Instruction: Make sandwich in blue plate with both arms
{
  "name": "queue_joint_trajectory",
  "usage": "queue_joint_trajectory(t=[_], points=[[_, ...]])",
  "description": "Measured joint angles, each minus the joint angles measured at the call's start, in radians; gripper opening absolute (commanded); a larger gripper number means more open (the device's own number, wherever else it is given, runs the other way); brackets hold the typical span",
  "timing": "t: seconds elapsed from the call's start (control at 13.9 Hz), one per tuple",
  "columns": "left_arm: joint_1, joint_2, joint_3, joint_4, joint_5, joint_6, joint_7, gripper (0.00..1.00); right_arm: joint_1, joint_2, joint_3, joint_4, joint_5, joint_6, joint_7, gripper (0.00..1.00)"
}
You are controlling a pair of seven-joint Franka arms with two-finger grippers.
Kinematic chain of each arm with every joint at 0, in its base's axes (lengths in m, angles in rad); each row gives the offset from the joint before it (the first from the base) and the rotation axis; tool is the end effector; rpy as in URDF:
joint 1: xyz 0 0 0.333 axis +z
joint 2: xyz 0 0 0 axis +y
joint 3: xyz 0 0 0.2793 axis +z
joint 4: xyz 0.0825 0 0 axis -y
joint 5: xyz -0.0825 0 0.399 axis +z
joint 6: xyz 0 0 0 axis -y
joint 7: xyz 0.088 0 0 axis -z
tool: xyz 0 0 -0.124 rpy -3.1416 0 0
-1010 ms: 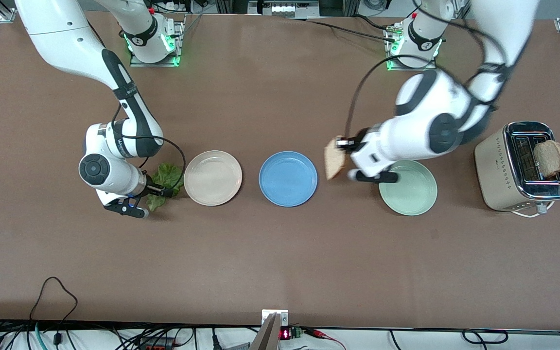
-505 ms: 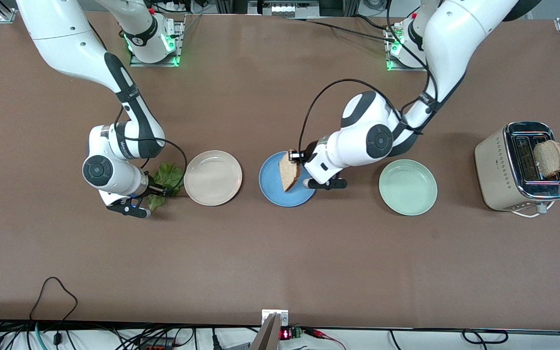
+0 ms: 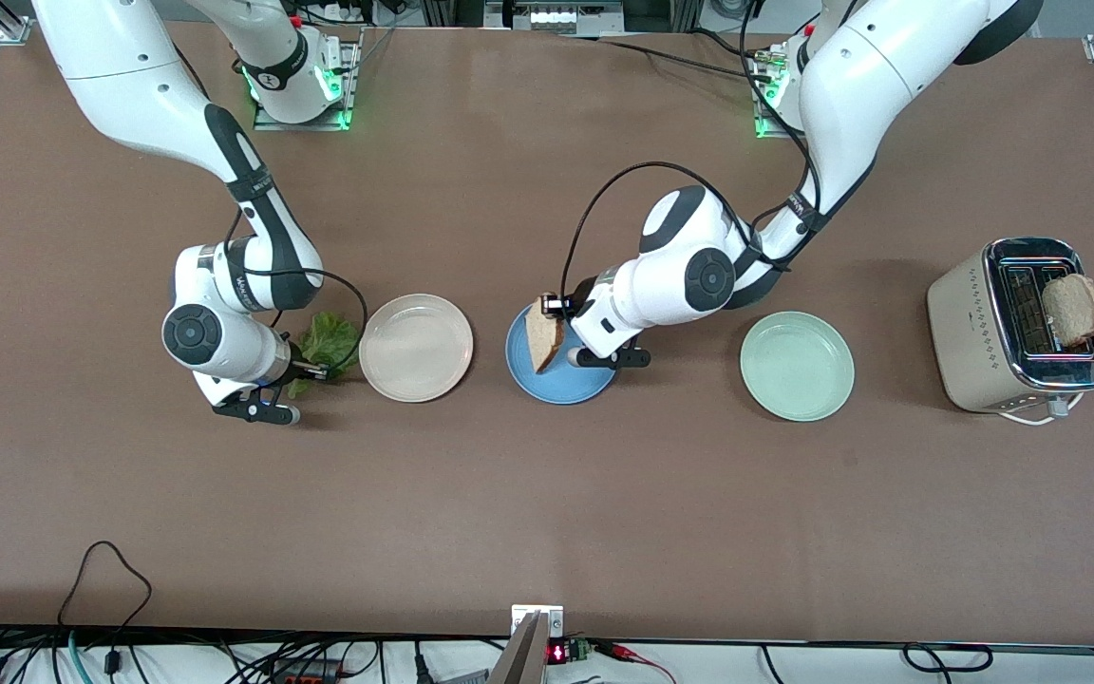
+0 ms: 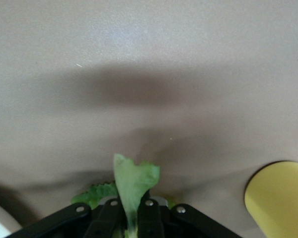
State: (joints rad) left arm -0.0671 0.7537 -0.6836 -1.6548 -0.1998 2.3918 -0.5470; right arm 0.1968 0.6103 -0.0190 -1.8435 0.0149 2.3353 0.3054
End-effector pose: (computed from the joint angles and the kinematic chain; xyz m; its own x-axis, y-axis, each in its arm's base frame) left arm 0.5315 -0.4411 0.2132 0.9623 0.0337 -0.2699 0.1674 -0.8554 0.4902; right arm 0.6077 0.1095 0.1252 0.9843 -0.1366 -0.1122 -0.1332 -0.9904 0.0369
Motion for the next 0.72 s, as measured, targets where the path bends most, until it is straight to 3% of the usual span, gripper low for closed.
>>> queue_joint_trajectory(t=[0.07,0.22,0.29,0.72], points=[[-0.001,0.005,0.0,0.001,0.0,0.001,0.0,0.14,0.0,-0.003,0.0,0.003,0.0,0.001,-0.007,0.0],[0.001,0.008,0.008,0.005,0.0,0.002,0.0,0.88,0.002,-0.016,0.001,0.009,0.0,-0.007,-0.012,0.0],[0.004,0.008,0.019,0.006,0.0,0.002,0.0,1.0,0.002,-0.03,0.002,0.011,0.0,-0.024,-0.013,0.0],[0.013,0.019,0.112,0.009,0.0,0.002,0.024,1.0,0.005,-0.183,0.043,0.016,0.0,-0.192,-0.016,0.0]])
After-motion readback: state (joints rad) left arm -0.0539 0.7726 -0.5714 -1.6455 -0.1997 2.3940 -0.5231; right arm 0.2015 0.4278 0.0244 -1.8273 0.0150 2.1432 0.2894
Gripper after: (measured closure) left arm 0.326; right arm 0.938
